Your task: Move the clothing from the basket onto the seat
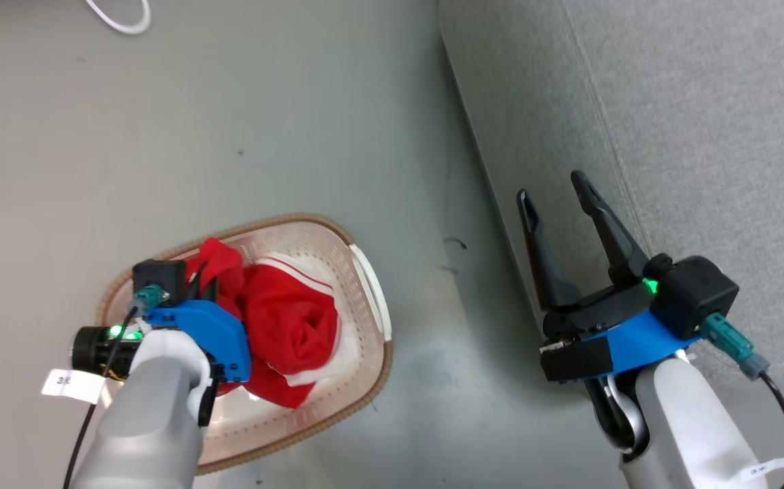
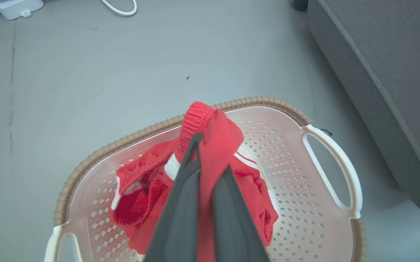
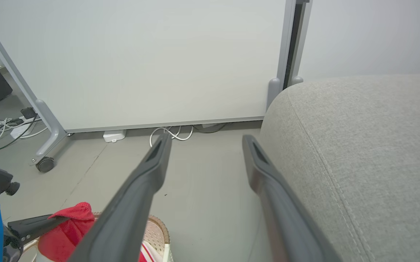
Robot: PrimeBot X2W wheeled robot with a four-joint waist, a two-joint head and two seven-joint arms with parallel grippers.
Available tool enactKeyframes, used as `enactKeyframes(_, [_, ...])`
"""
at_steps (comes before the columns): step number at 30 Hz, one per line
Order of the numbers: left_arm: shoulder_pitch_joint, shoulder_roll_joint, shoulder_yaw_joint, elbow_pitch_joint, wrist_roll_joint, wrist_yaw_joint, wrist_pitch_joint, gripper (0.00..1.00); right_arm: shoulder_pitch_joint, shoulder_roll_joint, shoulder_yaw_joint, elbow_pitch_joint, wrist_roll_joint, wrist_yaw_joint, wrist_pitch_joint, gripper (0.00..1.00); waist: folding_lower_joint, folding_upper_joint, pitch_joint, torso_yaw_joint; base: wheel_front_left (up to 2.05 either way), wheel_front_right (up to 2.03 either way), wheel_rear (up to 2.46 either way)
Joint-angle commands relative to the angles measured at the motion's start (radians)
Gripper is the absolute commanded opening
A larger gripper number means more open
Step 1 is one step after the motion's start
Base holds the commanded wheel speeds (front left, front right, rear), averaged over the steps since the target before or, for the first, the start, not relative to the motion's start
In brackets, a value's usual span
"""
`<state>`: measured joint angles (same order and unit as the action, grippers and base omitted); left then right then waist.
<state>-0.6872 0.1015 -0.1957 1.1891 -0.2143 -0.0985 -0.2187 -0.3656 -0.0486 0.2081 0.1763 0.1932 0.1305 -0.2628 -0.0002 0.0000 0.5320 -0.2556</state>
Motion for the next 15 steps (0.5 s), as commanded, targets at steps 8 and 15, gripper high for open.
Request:
enactKeyframes(8, [0.033, -0.038, -0.057, -0.051, -0.019, -0.026, -0.035, 0.0, 0.065, -0.003, -0.002, 0.049, -0.022, 0.0, -0.003, 1.0, 0.0002, 0.0, -0.212, 0.086, 0.0, 0.0, 0.0])
enactKeyframes(15, [0.048, -0.051, -0.137, -0.147, -0.075, -0.034, -0.04, 0.0, 0.105, -0.003, 0.018, 0.085, -0.021, 0.0, -0.003, 1.0, 0.0002, 0.0, -0.314, 0.115, 0.0, 0.0, 0.0])
